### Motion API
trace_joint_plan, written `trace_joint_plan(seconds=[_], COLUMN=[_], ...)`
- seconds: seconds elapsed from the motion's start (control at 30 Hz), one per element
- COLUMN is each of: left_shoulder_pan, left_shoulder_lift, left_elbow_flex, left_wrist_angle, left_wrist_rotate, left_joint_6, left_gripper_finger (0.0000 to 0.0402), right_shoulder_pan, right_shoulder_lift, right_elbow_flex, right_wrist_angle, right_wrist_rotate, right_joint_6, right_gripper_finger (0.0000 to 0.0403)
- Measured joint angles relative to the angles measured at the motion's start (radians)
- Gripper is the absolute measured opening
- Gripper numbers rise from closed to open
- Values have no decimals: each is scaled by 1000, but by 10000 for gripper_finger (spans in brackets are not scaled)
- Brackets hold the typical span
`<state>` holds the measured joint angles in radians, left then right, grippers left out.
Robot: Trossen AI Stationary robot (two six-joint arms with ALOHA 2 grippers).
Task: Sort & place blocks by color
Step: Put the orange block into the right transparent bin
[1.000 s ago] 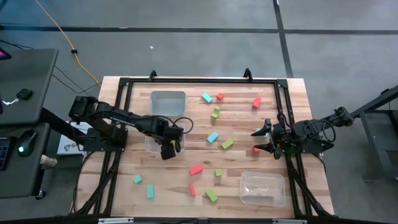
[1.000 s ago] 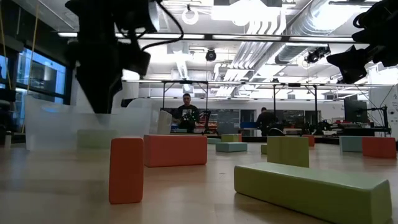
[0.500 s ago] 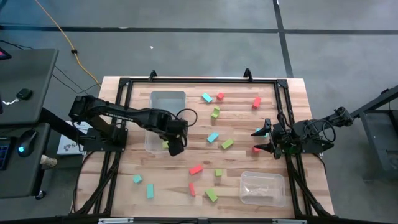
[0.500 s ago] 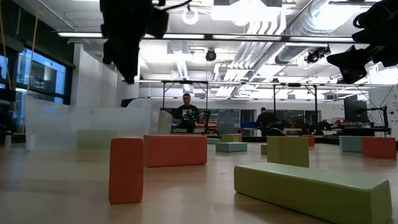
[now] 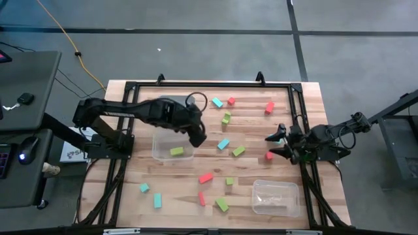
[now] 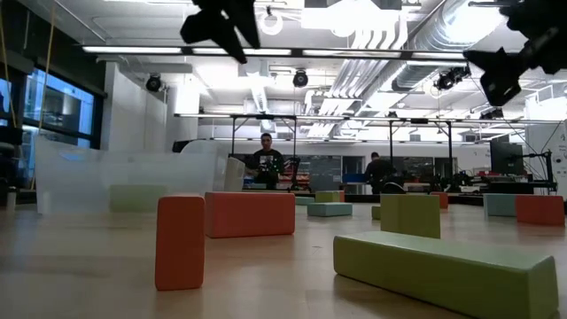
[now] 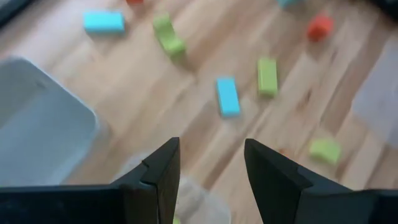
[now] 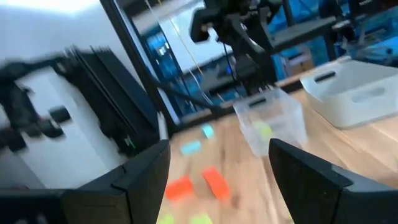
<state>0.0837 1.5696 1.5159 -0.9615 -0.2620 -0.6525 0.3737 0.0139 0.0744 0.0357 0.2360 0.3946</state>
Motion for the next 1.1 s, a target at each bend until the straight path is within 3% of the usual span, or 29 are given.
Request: trace_joint_plan(seconds=[0.2,0.43,0.7,0.87,1.1], left_shoulder_pan=[29,56,102,141,211], left_shoulder_lift=[0,0,0,0,-17], left_elbow_flex=[44,56,56,56,57], left_wrist_angle=[-1,-2,1,4,-17], left_wrist_rotate=[-54,-67,-81,-94,-91], left_joint_6=[1,108,260,366,519], left_gripper_finger=[152,152,152,152,152], right_shoulder_pan=[0,0,0,0,0], right_shoulder_lift=[0,0,0,3,117], right_elbow_flex=[0,0,3,63,264], right_wrist_angle=[178,476,762,717,423], right_wrist_rotate=[19,226,378,459,717], right_joint_6=[-14,-56,-287,-291,-293], right_gripper_finger=[264,264,264,264,264])
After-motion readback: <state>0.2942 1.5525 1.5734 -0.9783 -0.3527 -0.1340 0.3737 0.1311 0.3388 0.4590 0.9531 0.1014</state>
